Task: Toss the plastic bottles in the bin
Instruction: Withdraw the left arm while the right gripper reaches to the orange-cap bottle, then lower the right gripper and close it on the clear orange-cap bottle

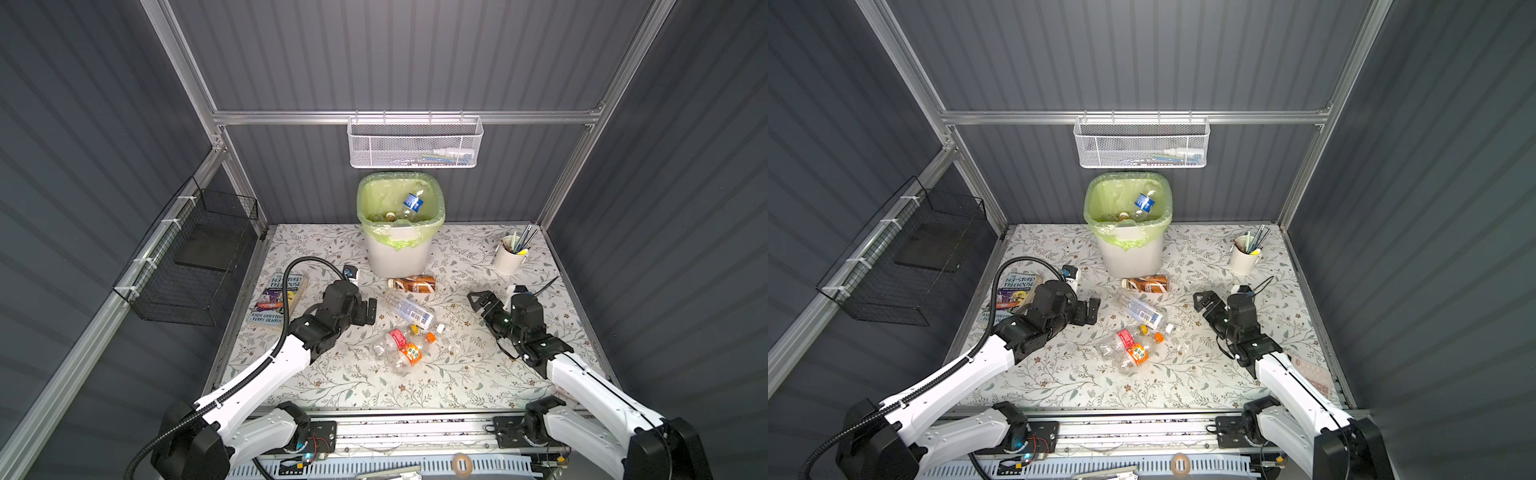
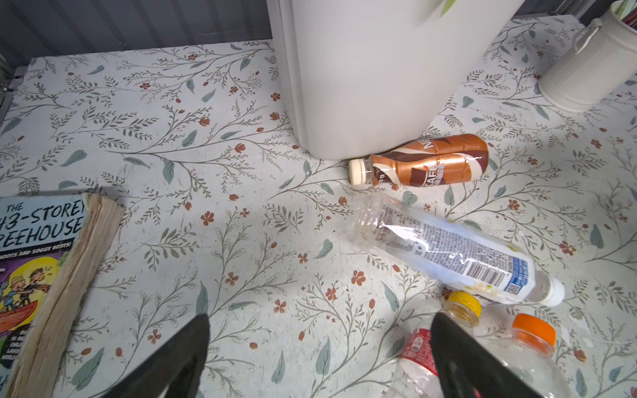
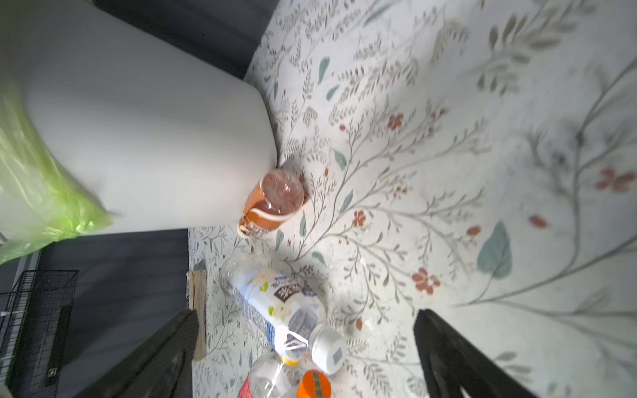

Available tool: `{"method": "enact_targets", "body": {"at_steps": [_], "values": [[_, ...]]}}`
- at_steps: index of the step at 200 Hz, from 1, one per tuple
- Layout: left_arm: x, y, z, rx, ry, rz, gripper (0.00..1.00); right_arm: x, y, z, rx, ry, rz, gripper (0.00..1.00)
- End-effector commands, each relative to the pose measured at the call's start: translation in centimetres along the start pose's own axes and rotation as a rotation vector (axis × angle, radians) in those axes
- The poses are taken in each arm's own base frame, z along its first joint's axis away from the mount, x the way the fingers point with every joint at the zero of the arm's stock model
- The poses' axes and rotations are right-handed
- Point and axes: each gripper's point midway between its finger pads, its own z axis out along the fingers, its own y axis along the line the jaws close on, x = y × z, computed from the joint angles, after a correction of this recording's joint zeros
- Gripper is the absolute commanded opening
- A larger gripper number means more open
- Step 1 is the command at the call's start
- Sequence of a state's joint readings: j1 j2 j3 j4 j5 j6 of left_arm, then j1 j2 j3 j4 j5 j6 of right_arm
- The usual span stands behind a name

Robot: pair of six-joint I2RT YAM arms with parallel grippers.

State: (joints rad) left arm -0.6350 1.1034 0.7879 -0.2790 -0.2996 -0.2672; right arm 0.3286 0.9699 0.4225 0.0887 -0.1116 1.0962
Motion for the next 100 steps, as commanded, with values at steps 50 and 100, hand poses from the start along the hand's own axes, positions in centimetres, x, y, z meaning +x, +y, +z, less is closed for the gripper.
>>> {"method": "enact_targets", "body": {"at_steps": [50,100], "values": [[1.5,0.8,0.8,-0.046,0.028,-0.031,1.00,8.8,-0.2,0.5,0.114,0.144,0.143,0.99],[1.8,0.3,1.2,-0.017,0.030,-0.049,1.00,16.5,1.5,2.2,0.137,0.297,0.167,0.93]]}}
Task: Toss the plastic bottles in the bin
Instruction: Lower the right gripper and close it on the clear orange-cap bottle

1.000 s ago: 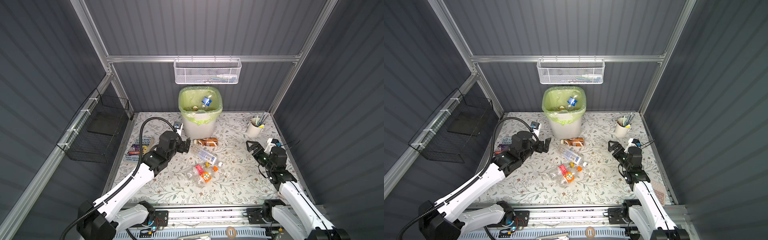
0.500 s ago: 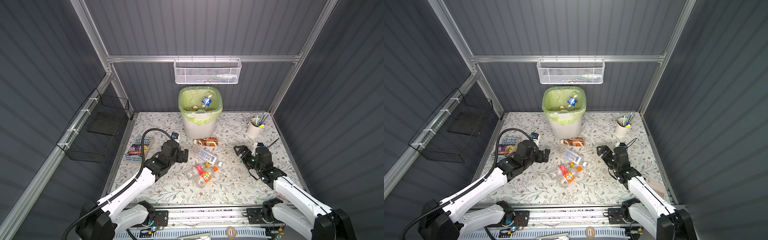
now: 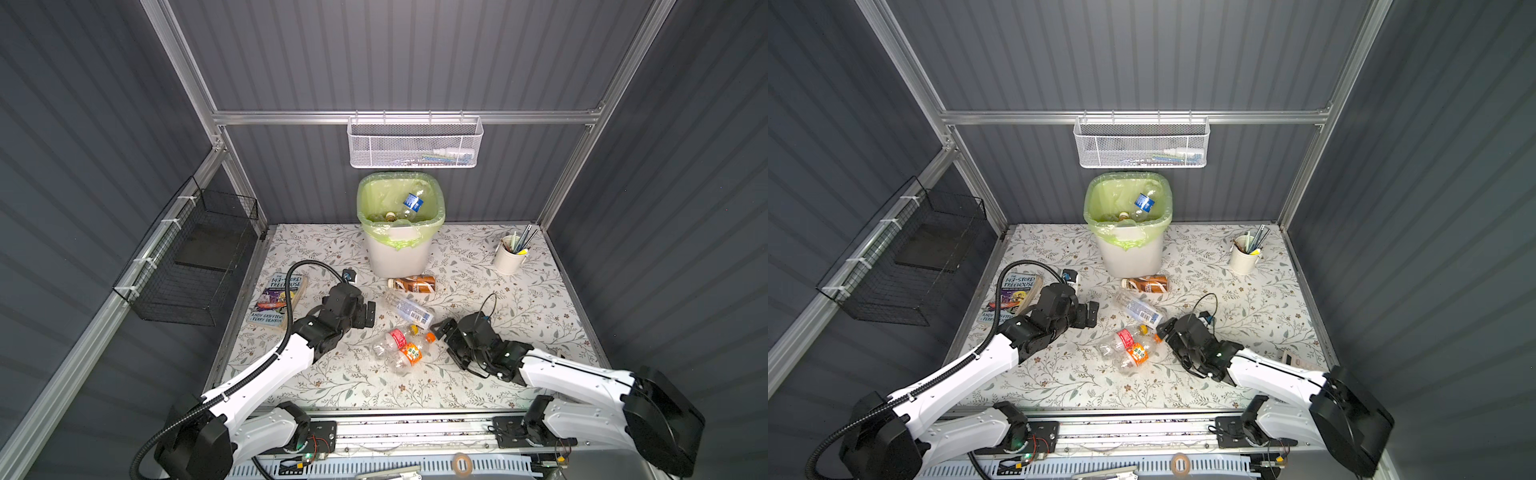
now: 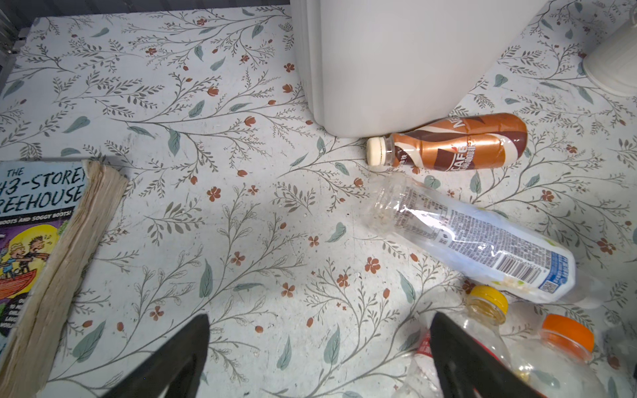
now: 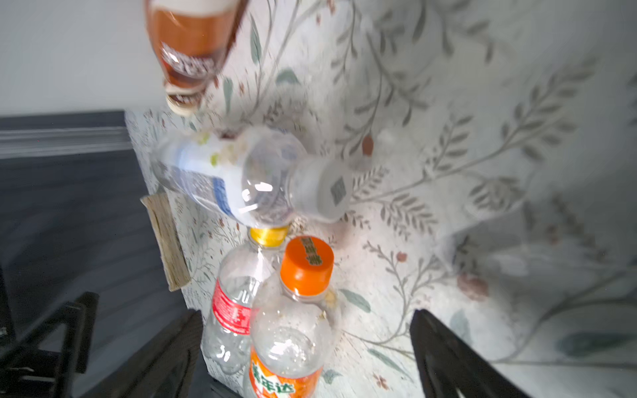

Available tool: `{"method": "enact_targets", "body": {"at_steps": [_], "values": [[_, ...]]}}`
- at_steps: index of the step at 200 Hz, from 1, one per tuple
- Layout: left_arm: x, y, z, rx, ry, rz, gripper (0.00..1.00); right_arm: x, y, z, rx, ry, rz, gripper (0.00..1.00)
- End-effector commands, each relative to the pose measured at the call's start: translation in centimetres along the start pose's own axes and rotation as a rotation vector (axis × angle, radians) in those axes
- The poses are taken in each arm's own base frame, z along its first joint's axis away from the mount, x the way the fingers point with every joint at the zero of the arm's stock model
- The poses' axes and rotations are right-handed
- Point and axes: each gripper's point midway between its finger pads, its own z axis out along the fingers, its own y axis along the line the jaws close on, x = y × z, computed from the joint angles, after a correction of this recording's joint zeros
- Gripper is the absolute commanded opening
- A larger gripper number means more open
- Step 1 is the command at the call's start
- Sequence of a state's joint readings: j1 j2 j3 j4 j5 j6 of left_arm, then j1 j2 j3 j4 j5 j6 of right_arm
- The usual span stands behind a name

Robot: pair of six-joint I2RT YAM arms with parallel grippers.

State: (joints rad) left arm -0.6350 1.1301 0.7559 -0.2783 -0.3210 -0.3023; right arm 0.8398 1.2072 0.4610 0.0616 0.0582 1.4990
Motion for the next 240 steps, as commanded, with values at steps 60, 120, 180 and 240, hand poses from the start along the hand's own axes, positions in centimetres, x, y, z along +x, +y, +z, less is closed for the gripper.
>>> {"method": "enact_targets", "body": {"at_steps": [60,120,180,240], "values": [[0.7,-0.4,0.1,0.039,-0.009,-0.031,1.00,7.4,2.7,3.2,0.001,0.134,0.050,0.84],[0.6,0.1,-0.4,0.018,-0.026,-0.034,1.00,7.1,0.2,4.1,0.086,0.108,0.065,0.67],[0.5,0.1,-0.1,0.014,-0.017,-0.032,1.00,4.2,-2.7,3.2,0.142,-0.009,0.030,0.51],[0.8,0.9,-0.4,-0.022,-0.025,-0.037,1.00,-1.2,-0.3,-1.1,0.072,-0.242,-0.153,0.50]]}}
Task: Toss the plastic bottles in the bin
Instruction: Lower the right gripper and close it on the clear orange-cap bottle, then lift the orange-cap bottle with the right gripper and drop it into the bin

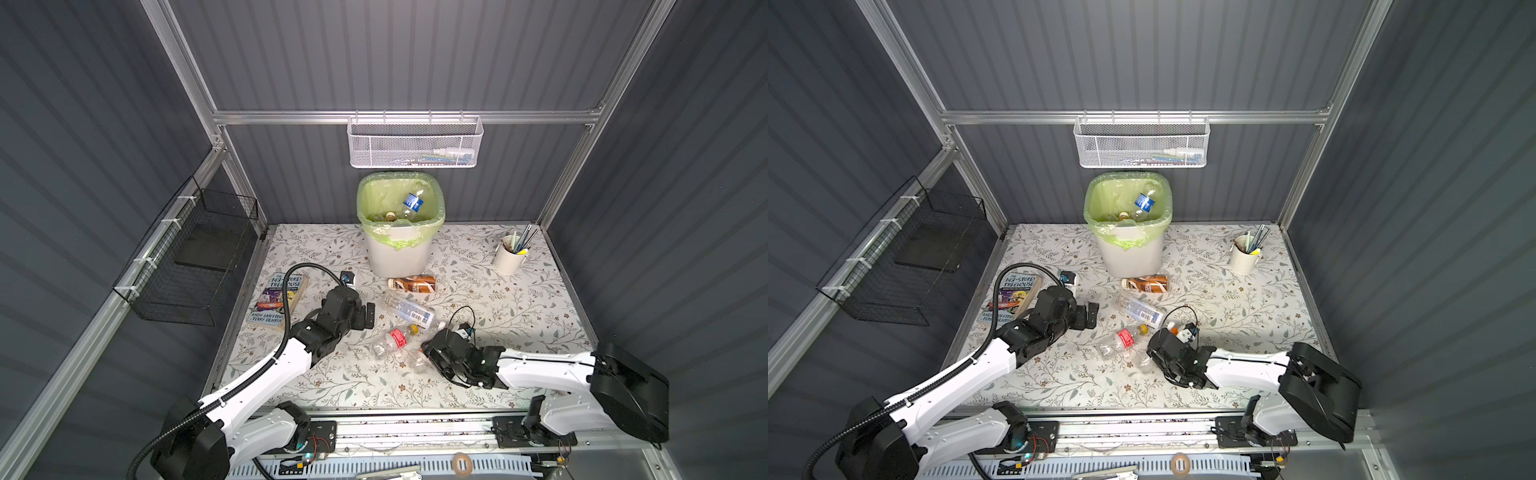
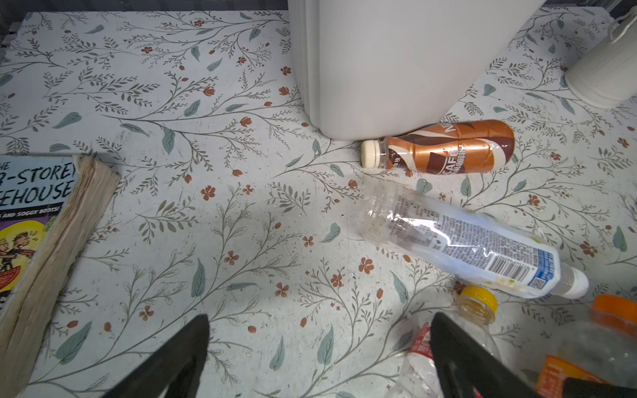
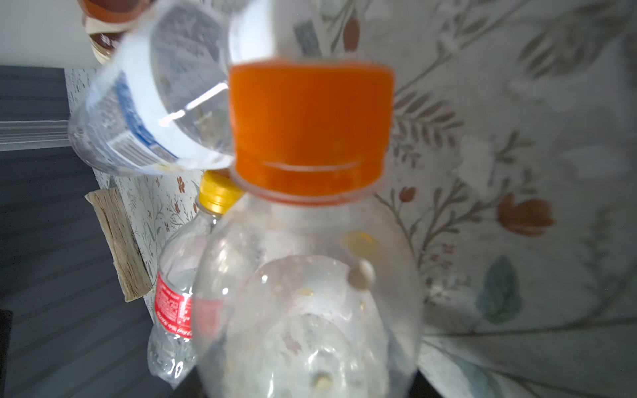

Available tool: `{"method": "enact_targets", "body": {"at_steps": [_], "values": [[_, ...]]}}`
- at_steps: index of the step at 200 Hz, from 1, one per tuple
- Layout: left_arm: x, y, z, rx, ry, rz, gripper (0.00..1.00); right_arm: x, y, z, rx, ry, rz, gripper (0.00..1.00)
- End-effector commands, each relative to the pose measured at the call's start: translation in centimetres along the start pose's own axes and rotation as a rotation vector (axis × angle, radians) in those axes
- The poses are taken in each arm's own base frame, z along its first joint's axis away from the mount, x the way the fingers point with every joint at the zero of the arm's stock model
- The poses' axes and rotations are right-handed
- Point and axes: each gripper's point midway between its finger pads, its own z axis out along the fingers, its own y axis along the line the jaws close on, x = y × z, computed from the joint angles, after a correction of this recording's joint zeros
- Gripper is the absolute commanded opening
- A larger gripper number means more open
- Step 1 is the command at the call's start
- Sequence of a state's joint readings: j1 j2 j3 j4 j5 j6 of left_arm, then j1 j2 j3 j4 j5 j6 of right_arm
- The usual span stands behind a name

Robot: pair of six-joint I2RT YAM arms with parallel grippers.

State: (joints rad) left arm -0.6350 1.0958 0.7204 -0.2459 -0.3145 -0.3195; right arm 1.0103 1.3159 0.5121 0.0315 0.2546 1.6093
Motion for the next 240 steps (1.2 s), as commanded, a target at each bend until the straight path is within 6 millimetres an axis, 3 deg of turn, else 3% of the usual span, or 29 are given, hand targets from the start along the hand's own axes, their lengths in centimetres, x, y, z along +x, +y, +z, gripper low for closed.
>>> {"method": "enact_targets", "body": {"at_steps": [1,45,87,119,150,185,189,197,204,222,240], "values": [[0.7,0.9,-0.1,-0.040,0.001,-0.011,1.00,-3.9,0.2,-2.1,-0.002,-0.172,-0.126,0.50],[0.5,1.4,-0.3,-0.061,-0.018,-0.022,1.00,-10.6,3.5,-8.8,-0.095,-0.430,-0.254,0.51],[0.5,1.3,0.0,-0.061,-0.010,-0.025,1.00,-17.0,9.8,-16.1,-0.272,-0.661,-0.394,0.51],[0.6,1.2,0.0,-0.057,-0.003,-0.017,1.00,-20.0,17.3,-20.4,-0.427,-0.715,-0.530,0.52],[0.8,1.1,0.1,-0.052,0.009,-0.011,1.00,-21.3,26.0,-22.4,-0.641,-0.664,-0.610,0.52],[1.2,0.9,0.4,-0.051,0.036,-0.010,1.00,-20.0,36.5,-19.2,-0.884,-0.406,-0.673,0.53],[1.2,0.9,0.5,-0.052,0.038,-0.010,1.00,-19.5,37.1,-17.3,-0.878,-0.334,-0.685,0.54],[1.3,0.9,0.6,-0.052,0.047,-0.009,1.00,-19.1,38.9,-15.9,-0.880,-0.241,-0.698,0.54],[1.4,0.9,0.7,-0.054,0.054,-0.010,1.00,-18.9,39.4,-13.3,-0.835,-0.166,-0.702,0.57],[1.4,0.9,0.6,-0.056,0.062,-0.010,1.00,-19.7,40.3,-9.9,-0.759,-0.108,-0.682,0.76],[1.3,1.0,0.3,-0.057,0.057,-0.011,1.00,-20.7,40.4,-9.7,-0.747,-0.144,-0.669,0.93]]}}
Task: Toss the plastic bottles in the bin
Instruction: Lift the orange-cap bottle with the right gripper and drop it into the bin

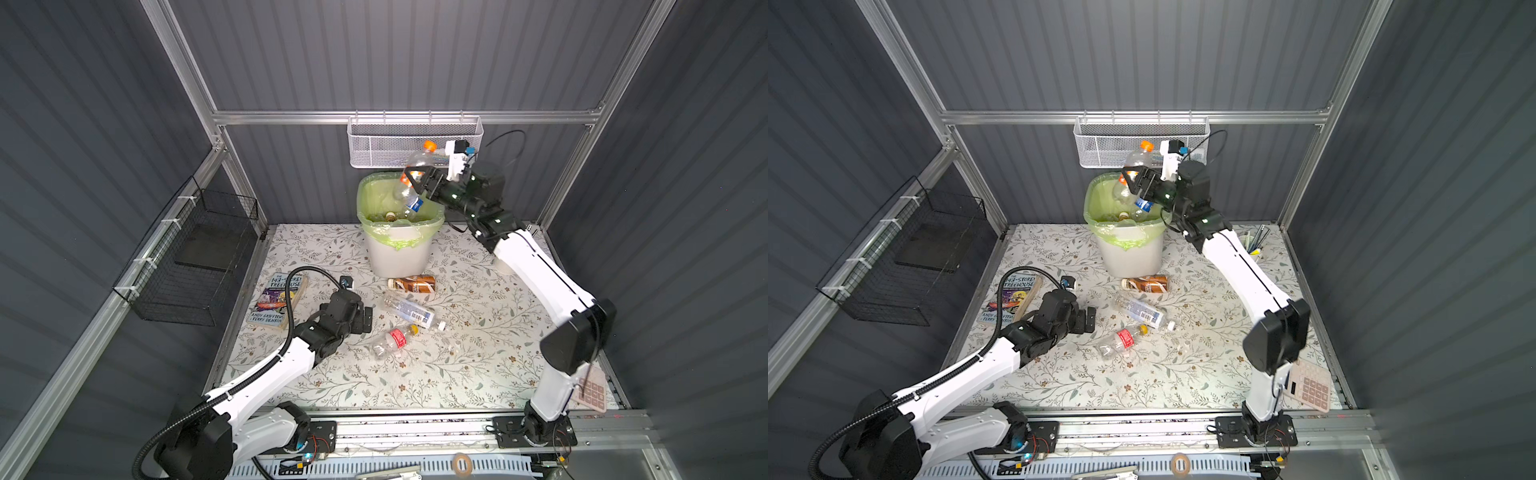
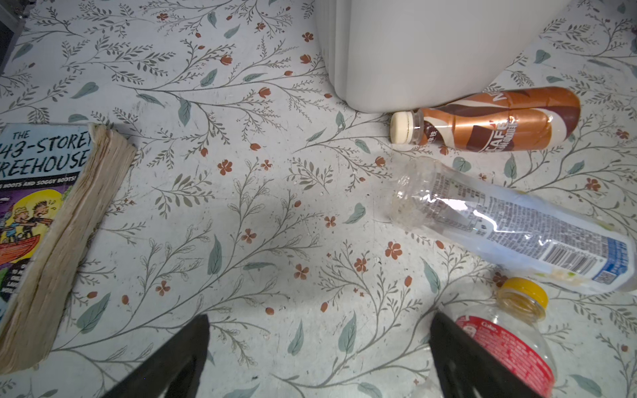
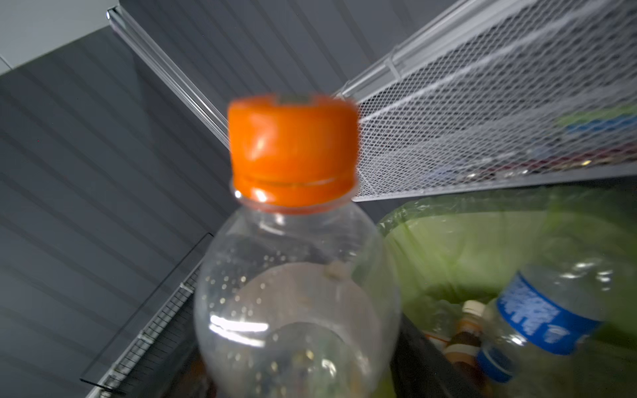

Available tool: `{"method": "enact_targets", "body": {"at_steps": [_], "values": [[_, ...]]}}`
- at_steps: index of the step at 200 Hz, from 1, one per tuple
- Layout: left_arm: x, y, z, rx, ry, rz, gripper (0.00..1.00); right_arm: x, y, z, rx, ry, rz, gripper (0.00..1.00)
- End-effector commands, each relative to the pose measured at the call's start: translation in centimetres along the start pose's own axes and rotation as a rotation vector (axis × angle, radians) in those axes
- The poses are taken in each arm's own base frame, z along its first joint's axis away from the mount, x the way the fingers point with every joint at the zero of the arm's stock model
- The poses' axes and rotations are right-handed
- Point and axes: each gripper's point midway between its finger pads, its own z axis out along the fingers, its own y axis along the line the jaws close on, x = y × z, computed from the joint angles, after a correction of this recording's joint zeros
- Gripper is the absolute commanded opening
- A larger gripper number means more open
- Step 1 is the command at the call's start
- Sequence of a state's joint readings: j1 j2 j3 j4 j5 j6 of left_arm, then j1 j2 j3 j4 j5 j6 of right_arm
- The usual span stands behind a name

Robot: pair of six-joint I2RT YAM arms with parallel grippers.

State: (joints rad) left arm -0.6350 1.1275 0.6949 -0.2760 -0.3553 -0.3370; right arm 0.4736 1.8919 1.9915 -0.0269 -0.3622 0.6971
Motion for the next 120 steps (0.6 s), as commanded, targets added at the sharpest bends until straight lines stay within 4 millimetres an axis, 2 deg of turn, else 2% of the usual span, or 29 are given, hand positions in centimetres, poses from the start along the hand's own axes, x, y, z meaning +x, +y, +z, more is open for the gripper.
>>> {"method": "enact_targets", "body": {"at_steps": [1,15,28,40,67,79,101,120], "values": [[-0.9,-0.2,-0.7,0.009,-0.008,-0.018,1.00,2.0,-0.7,-0.2,0.017,0.117,0.047,0.93],[-0.9,-0.1,-1.1,0.012,-0.017,-0.019,1.00,1.0,-0.5,-1.2,0.033,0.072,0.025,0.99],[-0.9,0.1,-1.2,0.011,-0.022,-0.019,1.00,0.3,-0.2,-2.6,0.058,0.029,0.003,0.99],[-0.9,0.0,-1.2,0.012,-0.025,-0.016,1.00,-0.9,-0.7,-4.4,0.129,-0.039,-0.025,0.99],[-0.9,-0.1,-1.0,0.012,-0.021,-0.011,1.00,-1.6,-1.4,-8.4,0.211,-0.120,-0.062,0.99],[-1.0,-0.1,-1.1,0.014,-0.024,-0.010,1.00,-1.4,-1.8,-10.1,0.239,-0.138,-0.076,0.99],[-1.1,-0.1,-1.1,0.020,-0.036,-0.009,1.00,0.2,-3.3,-12.9,0.308,-0.147,-0.111,0.99],[-1.2,-0.4,-1.1,0.033,-0.042,-0.007,1.00,3.1,-4.9,-14.7,0.336,-0.103,-0.129,0.99]]}}
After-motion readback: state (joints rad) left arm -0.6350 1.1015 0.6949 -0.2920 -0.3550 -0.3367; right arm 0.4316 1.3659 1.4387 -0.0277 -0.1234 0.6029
